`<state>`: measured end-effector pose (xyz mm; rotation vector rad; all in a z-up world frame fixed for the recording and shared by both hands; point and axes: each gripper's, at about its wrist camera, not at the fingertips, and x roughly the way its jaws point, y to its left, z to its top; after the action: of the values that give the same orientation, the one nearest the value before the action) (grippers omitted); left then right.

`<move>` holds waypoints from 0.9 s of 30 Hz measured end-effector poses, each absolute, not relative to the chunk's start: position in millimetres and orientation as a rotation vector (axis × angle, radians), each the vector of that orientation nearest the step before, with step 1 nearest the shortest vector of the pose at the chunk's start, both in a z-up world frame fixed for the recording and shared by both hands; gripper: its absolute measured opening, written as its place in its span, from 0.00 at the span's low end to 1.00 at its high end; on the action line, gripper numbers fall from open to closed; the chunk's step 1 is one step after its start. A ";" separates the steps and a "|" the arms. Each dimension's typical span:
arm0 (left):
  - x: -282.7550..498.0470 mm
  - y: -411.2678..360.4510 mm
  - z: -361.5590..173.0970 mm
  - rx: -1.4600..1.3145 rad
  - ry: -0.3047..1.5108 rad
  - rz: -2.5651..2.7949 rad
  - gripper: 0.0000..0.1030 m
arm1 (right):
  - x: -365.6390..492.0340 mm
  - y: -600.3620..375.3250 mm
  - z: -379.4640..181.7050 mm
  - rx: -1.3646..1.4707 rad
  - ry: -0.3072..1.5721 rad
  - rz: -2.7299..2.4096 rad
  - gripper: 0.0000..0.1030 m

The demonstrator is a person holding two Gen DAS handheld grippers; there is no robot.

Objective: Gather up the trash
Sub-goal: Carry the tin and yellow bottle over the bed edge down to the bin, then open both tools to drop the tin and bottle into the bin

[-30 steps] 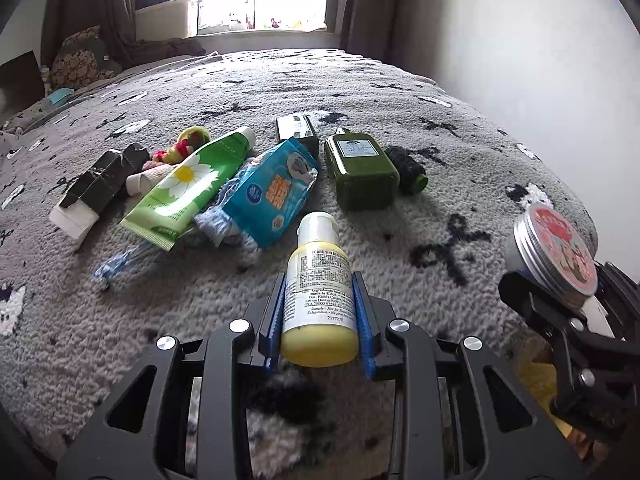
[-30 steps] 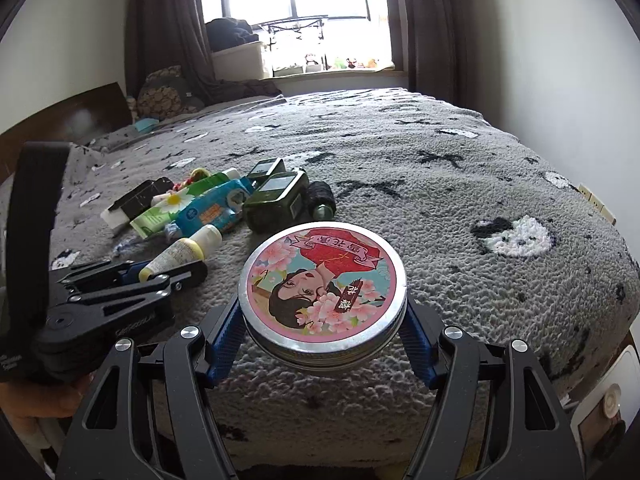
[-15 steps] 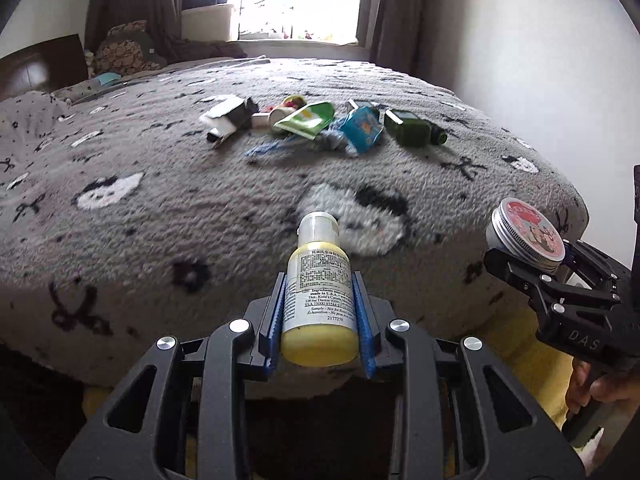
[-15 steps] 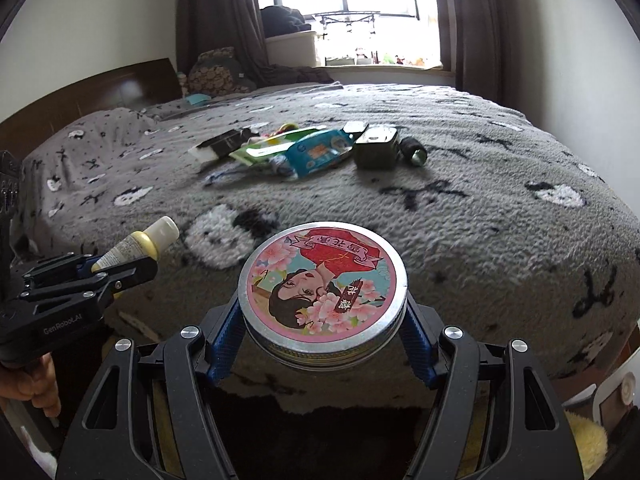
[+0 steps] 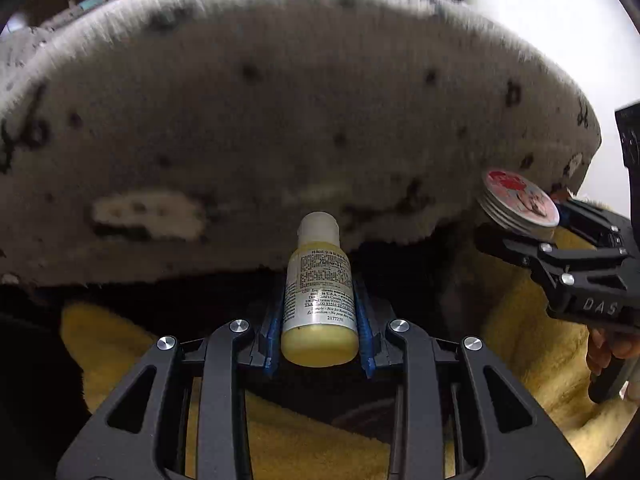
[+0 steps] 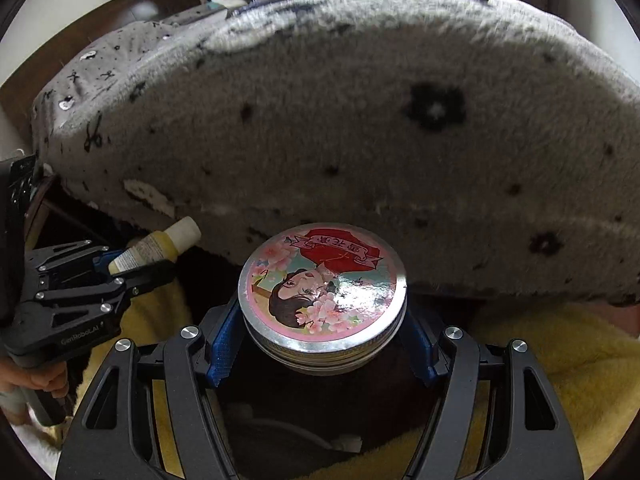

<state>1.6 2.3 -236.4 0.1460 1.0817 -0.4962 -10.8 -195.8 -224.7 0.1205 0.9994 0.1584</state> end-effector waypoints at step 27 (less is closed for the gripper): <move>13.9 5.1 -252.0 0.213 1.149 -0.449 0.55 | -7.6 -212.7 -243.6 0.190 1.052 0.077 0.82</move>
<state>13.9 5.1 -252.0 0.2129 1.1485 -0.4486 -7.6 -212.7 -243.6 0.1905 1.0521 0.0773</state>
